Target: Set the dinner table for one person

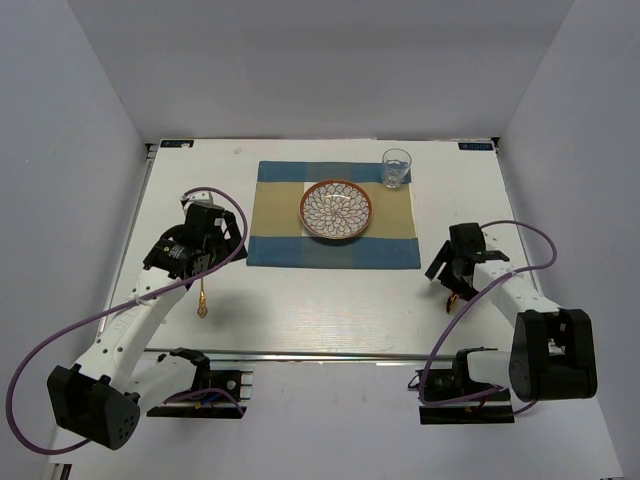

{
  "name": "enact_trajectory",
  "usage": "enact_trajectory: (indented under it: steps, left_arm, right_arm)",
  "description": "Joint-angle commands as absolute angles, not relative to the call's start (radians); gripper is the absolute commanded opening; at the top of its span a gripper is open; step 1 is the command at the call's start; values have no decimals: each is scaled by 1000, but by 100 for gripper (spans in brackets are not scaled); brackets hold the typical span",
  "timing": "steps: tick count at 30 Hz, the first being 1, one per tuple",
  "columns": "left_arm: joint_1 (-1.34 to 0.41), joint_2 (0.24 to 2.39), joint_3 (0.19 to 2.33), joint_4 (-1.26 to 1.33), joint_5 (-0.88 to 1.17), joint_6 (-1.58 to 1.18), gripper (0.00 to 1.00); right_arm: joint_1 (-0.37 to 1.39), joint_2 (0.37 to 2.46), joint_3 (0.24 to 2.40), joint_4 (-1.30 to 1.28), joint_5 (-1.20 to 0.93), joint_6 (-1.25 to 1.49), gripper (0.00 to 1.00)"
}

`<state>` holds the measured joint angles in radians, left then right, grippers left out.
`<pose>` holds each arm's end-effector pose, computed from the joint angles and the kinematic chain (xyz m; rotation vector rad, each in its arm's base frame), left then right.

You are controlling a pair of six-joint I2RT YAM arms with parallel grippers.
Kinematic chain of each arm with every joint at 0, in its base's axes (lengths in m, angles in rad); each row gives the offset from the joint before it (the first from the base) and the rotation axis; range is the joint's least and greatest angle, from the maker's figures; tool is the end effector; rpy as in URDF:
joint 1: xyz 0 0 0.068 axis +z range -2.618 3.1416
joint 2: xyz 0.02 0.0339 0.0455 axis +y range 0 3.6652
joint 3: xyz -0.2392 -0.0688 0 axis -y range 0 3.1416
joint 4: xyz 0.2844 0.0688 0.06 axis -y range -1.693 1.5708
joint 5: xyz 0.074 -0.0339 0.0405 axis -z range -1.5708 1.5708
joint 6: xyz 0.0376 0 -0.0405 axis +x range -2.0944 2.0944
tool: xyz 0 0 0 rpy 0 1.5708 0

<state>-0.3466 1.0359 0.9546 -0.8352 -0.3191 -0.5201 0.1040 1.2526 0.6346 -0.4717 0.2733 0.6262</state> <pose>0.2421 -0.0749 0.2689 -0.3414 2.3999 0.0086 0.2624 0.0172 0.1271 0.7547 2.4854 -0.1061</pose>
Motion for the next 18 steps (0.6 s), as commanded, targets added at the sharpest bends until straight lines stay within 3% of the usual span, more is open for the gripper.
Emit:
enact_trajectory:
  steps: [1, 8, 15, 18]
  left_arm:
    - [-342, 1015, 968, -834, -327, -512, 98]
    - [-342, 1019, 966, -834, -330, -512, 98]
    - [-342, 1026, 968, -834, -331, -512, 98]
    - [-342, 1028, 968, -834, -331, -511, 98]
  right_arm:
    - [94, 1269, 588, -427, 235, 638, 85]
    - [72, 1321, 555, -422, 218, 637, 80]
    - [41, 1388, 555, -416, 111, 597, 63]
    - [34, 1448, 577, -440, 101, 588, 61]
